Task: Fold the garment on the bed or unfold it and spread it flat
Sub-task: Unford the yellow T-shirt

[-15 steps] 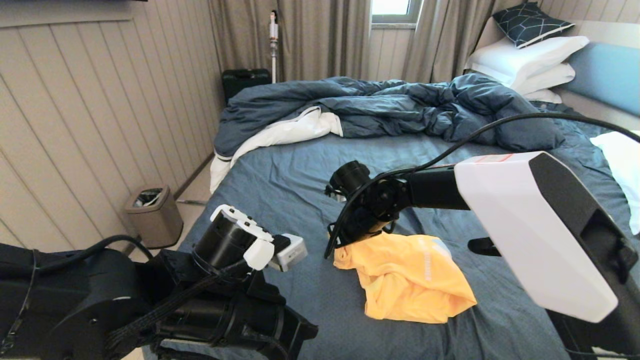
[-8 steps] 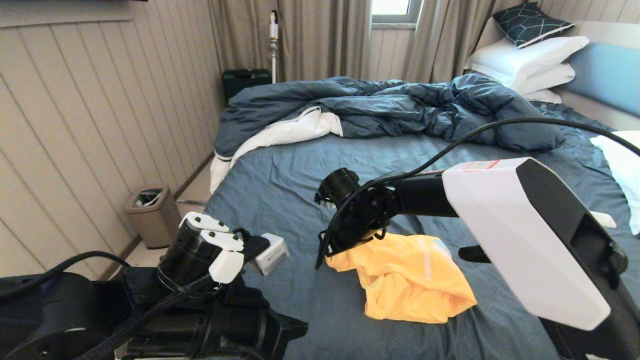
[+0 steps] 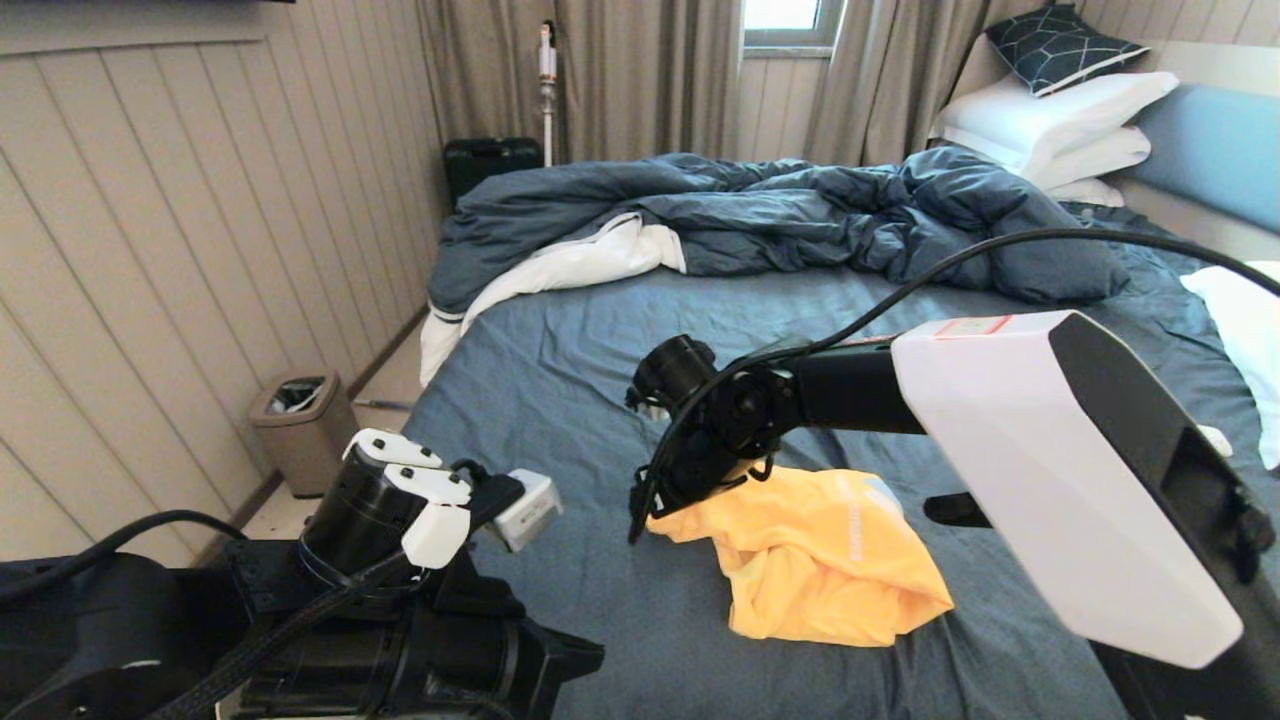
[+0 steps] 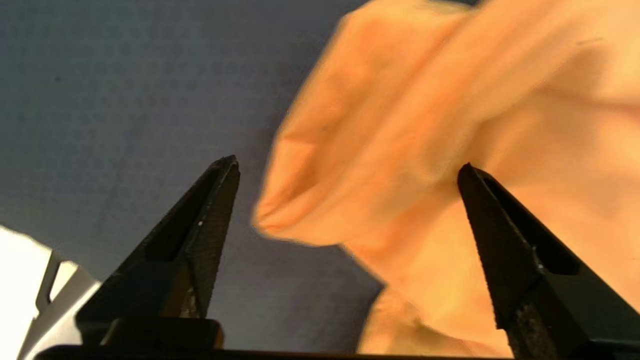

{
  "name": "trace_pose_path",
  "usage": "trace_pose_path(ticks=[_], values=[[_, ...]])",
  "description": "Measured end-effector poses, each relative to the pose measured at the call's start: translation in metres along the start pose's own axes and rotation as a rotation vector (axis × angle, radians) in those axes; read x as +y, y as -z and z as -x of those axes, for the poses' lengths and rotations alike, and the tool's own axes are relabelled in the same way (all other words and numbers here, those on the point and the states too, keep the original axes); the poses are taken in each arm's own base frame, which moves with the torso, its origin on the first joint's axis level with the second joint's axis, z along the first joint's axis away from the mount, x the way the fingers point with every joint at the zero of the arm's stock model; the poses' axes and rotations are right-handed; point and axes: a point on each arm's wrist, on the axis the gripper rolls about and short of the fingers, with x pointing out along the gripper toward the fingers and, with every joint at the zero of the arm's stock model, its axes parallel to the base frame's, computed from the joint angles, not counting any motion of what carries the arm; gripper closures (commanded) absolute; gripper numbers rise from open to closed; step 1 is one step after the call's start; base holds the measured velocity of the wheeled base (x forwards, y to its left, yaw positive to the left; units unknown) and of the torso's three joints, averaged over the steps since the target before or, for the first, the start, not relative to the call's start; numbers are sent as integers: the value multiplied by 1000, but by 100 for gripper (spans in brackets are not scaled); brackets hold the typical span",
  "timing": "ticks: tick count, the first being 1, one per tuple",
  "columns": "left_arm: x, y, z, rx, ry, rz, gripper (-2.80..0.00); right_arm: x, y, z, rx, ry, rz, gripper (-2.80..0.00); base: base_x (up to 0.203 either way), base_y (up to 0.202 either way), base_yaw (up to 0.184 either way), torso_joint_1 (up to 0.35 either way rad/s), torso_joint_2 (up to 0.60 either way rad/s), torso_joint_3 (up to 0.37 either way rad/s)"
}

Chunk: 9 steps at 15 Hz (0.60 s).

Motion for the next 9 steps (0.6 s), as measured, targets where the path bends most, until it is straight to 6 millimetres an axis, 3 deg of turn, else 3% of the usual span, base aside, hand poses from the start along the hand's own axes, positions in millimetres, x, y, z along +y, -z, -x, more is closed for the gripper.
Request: trace_pose_path(ticks=[3,4,9], values=[[2,0,0,-1,-6,5,0,-1,1,-4,7,2,-1,-280,0,0,0,0,0,0],[3,0,0,-1,-7,7,0,-1,2,-5,11,3,0,0,0,0,0,0,0,0],[5,0,-3,8,-14,14,0,-1,4,-11,22,29,4,0,0,0,0,0,0,0]])
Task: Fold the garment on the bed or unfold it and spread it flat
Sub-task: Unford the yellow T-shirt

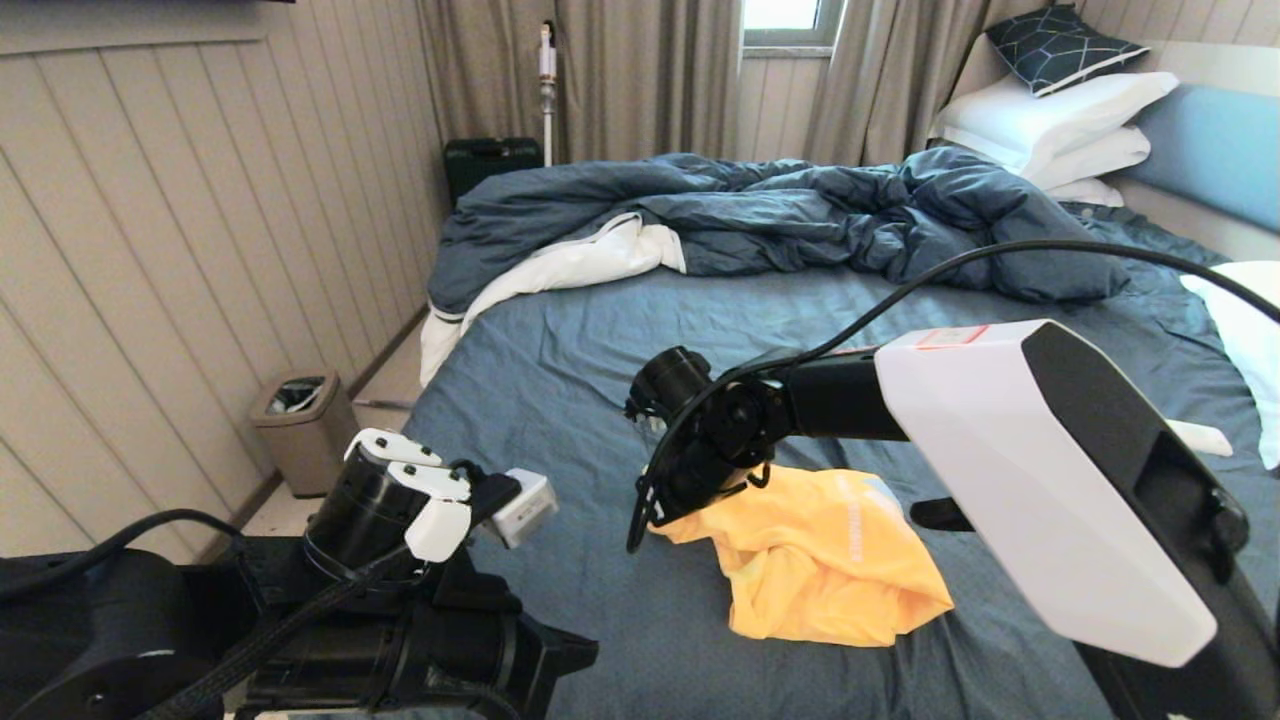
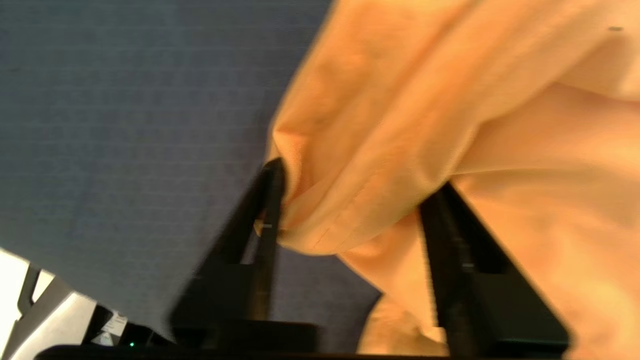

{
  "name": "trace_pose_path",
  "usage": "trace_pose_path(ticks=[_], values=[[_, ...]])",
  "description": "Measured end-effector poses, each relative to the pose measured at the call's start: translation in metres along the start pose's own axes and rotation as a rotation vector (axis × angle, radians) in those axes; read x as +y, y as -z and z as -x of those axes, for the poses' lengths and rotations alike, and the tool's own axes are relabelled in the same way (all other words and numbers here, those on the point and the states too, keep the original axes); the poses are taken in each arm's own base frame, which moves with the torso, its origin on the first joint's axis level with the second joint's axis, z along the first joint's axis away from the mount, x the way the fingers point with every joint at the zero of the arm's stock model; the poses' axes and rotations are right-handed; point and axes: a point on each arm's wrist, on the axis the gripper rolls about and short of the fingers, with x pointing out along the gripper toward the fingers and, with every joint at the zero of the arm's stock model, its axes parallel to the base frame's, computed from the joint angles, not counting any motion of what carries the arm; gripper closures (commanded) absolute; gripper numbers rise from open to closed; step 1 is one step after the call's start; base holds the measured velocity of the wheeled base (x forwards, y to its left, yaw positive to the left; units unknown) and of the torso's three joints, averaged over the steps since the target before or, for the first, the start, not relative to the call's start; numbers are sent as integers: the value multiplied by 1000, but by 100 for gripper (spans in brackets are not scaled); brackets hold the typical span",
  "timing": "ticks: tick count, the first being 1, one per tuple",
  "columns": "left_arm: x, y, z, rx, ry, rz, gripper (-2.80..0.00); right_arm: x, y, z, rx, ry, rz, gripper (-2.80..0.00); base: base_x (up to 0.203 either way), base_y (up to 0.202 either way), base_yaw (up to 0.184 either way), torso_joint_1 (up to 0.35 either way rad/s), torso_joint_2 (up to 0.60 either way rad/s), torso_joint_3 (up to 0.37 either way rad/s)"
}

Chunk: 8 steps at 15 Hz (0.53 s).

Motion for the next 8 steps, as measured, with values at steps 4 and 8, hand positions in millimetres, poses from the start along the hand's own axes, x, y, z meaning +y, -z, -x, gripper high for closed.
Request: trace_pose_path(ticks=[4,8], values=[[2,-1,-5,-4,0,-2,0,-1,0,2,-3,18,-3,0,0,0,0,0,0,0],[3,0,-10,2,0,2,0,-15,-4,23,-36,48,-33,0,0,0,0,0,0,0]])
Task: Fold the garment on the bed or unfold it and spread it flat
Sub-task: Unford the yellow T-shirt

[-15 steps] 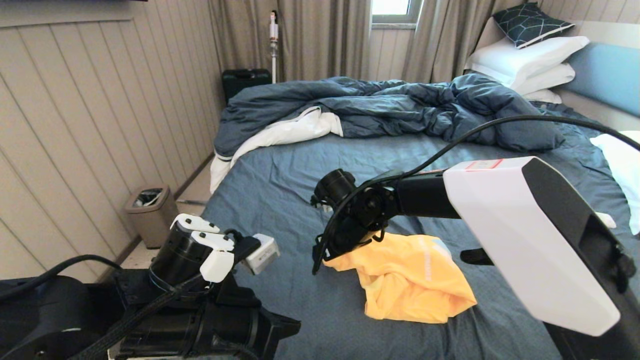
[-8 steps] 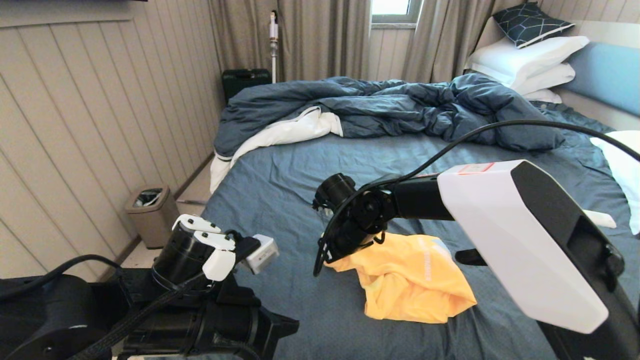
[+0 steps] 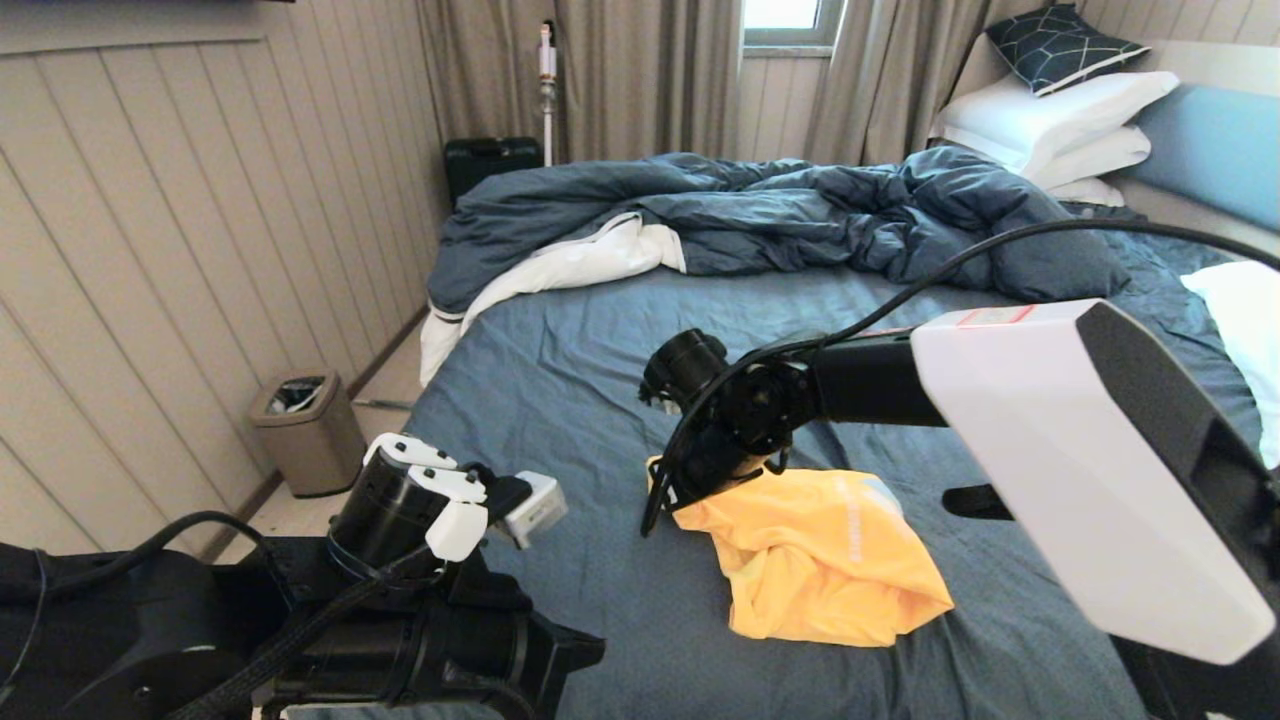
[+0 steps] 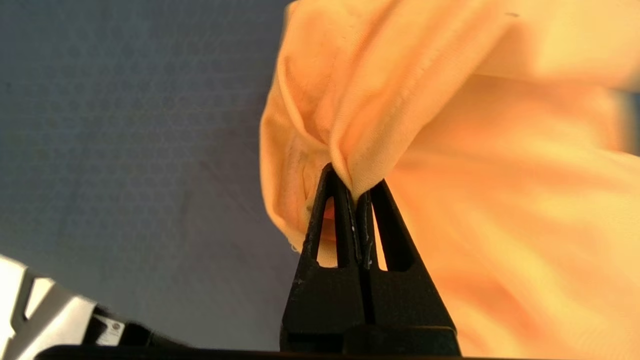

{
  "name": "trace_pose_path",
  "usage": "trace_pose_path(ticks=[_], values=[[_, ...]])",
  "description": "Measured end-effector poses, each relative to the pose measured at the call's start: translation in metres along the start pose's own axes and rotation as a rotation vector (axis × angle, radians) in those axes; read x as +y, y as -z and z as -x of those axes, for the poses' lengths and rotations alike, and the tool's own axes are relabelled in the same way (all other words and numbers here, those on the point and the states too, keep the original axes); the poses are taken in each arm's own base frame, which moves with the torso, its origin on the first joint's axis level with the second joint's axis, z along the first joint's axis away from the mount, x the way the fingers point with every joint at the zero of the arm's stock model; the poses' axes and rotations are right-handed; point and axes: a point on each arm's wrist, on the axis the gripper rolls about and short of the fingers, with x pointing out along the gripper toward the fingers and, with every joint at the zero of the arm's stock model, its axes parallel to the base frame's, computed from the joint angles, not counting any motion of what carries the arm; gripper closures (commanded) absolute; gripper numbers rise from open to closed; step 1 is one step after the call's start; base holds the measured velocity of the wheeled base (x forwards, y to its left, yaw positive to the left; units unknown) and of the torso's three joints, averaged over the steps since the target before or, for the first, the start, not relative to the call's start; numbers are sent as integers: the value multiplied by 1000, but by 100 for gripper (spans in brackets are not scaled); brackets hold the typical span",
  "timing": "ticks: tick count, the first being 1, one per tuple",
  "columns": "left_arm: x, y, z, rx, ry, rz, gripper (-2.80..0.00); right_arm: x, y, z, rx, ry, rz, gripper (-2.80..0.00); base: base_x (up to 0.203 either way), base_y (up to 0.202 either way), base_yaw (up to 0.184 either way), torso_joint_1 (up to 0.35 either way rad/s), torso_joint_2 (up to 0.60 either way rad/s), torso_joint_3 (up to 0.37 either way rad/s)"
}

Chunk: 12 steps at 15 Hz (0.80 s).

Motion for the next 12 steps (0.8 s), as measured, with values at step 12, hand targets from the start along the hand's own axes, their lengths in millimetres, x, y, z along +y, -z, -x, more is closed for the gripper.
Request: trace_pose_path(ticks=[12], values=[[0,1,-2,6,0,1,0,-187,24,118,-111,188,-335,0,0,0,0,0,0,0]])
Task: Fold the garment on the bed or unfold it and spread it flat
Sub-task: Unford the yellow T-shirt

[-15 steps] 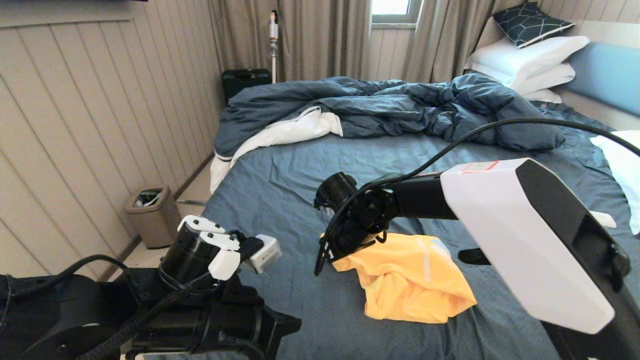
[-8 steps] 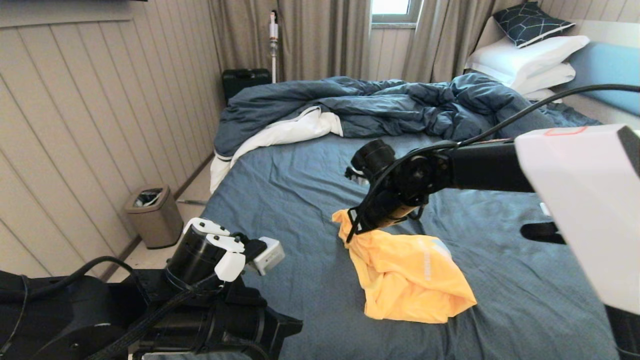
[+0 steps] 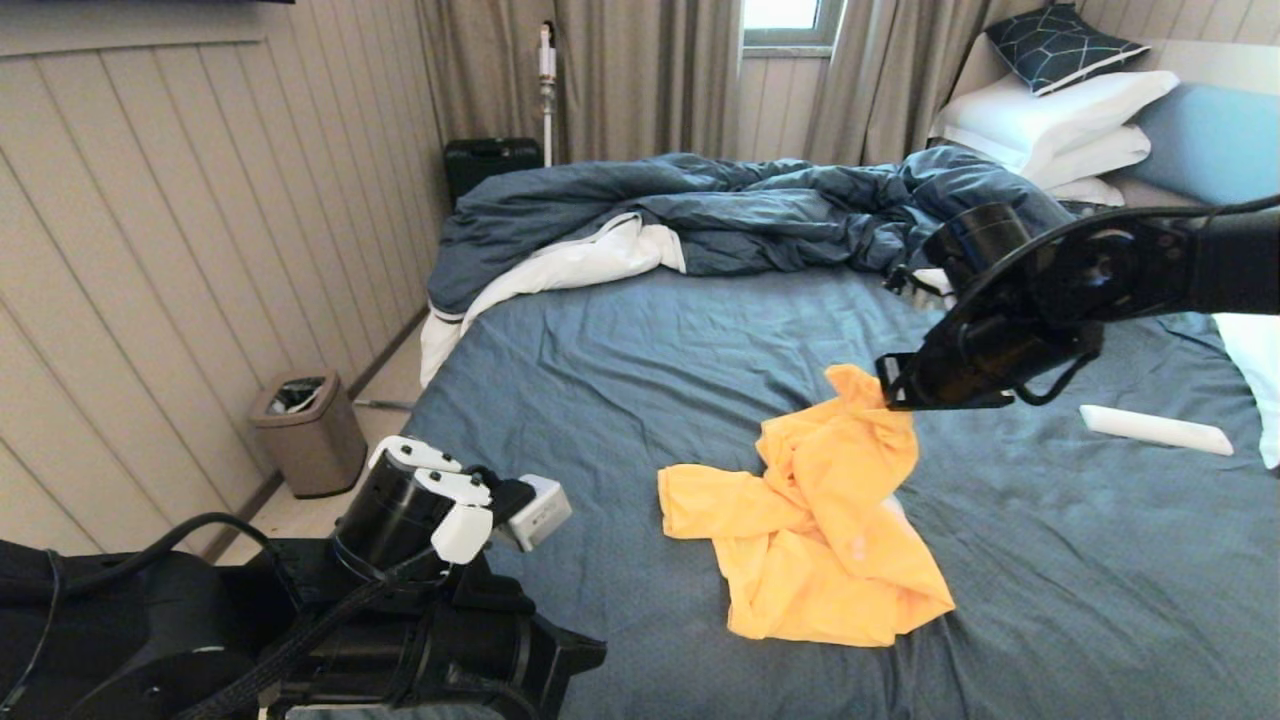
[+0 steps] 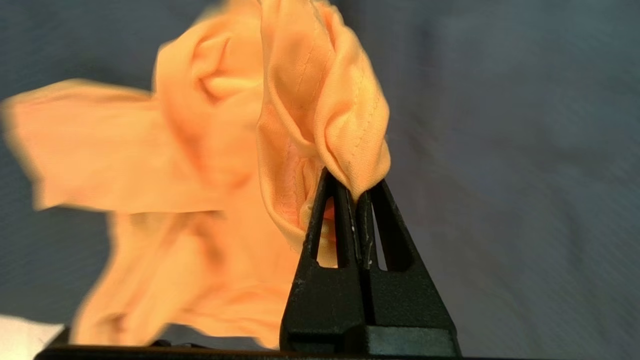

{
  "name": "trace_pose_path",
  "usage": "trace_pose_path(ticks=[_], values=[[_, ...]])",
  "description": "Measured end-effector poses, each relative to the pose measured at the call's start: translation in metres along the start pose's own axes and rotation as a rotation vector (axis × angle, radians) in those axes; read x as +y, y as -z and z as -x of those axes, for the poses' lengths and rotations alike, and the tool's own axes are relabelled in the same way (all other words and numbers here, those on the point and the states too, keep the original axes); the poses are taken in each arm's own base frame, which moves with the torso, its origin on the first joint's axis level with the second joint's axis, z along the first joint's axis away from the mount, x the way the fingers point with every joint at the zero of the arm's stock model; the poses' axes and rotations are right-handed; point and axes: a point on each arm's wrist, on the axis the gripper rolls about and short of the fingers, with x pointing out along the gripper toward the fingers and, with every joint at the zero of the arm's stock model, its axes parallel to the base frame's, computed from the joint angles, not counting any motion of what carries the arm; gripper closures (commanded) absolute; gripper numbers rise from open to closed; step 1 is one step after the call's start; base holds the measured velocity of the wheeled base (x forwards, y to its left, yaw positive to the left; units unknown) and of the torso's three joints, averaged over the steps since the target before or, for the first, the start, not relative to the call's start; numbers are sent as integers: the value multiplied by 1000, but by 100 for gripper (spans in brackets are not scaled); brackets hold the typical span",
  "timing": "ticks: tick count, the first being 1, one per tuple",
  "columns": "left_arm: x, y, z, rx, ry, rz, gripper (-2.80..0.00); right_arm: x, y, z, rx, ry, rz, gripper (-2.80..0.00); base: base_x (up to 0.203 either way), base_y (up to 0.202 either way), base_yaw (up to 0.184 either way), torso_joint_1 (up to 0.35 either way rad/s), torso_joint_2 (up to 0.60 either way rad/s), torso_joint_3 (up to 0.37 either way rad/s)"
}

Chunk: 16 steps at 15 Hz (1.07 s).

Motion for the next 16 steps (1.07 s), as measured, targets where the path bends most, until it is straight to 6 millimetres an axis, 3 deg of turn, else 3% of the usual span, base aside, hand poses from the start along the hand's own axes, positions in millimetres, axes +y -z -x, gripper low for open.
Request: trace_pose_path(ticks=[3,6,12,16], values=[[0,0,0,0,-1,1,0,-60,7,3,23,67,-104,0,0,0,0,0,0,0],[0,0,0,0,-1,2,0,-117,30,-4,60,111,-193,0,0,0,0,0,0,0],[2,2,-4,11,-5,5,0,-176,76,-28,48,205,-219,0,0,0,0,0,0,0],[3,3,-7,16,-6,6,0,-217,88,-35,37,277,-249,0,0,0,0,0,0,0]])
